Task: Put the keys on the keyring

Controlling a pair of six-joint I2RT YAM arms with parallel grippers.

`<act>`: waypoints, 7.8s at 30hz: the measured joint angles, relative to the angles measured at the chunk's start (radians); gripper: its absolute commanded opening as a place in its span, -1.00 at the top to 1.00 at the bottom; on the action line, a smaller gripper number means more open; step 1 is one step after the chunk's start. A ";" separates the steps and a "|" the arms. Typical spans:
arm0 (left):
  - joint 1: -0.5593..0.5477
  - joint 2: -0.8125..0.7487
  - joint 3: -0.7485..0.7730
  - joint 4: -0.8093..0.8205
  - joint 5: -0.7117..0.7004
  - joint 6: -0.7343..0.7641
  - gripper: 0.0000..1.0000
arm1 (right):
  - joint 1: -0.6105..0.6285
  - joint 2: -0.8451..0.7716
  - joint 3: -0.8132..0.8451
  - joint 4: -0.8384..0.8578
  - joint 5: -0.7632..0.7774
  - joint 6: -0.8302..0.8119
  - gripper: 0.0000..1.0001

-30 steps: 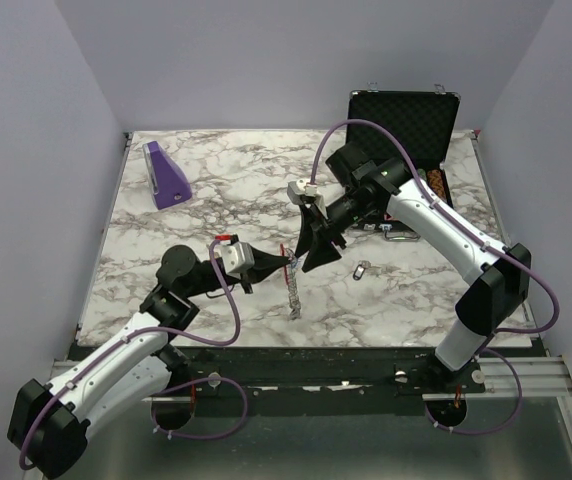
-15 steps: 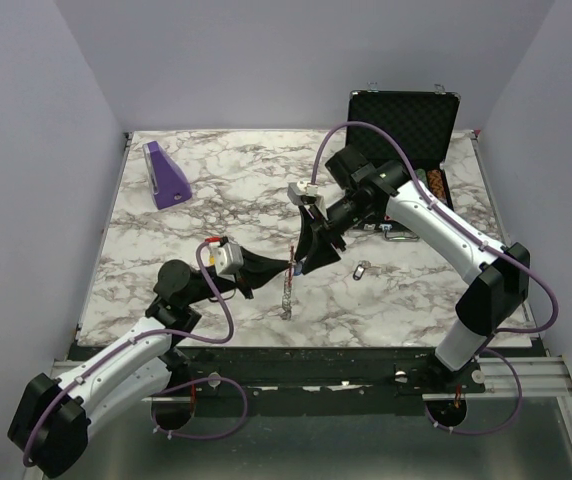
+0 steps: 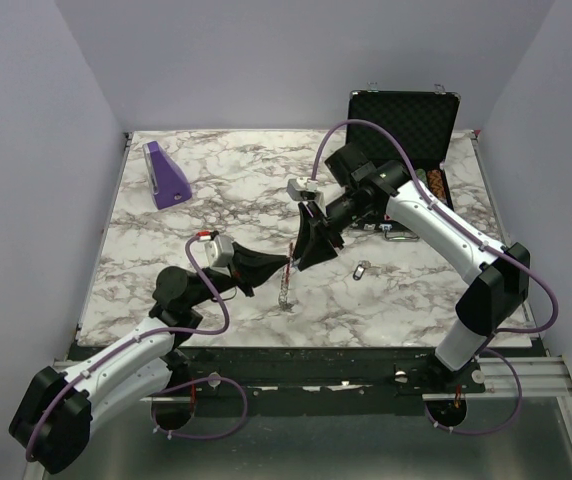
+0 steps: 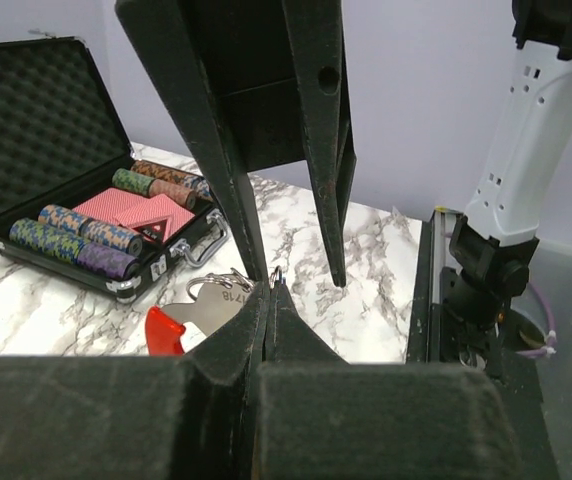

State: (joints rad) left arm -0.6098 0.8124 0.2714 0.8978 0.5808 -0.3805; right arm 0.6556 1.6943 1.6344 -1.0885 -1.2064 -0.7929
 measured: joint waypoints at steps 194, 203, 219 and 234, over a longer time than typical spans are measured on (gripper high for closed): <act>0.080 0.175 -0.021 0.209 -0.046 -0.357 1.00 | -0.013 0.066 0.126 0.135 0.122 0.328 0.15; 0.077 0.172 -0.021 0.209 -0.046 -0.356 1.00 | -0.013 0.053 0.097 0.153 0.122 0.310 0.27; 0.077 0.166 -0.021 0.208 -0.050 -0.346 1.00 | -0.013 0.021 0.065 0.154 0.114 0.298 0.45; 0.075 0.166 -0.026 0.222 -0.058 -0.346 1.00 | -0.013 0.029 0.051 0.186 0.113 0.336 0.89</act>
State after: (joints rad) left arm -0.5346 0.9779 0.2451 1.1198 0.5232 -0.7265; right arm 0.6422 1.7233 1.6859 -0.9024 -1.0931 -0.4564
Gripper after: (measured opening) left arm 0.006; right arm 0.064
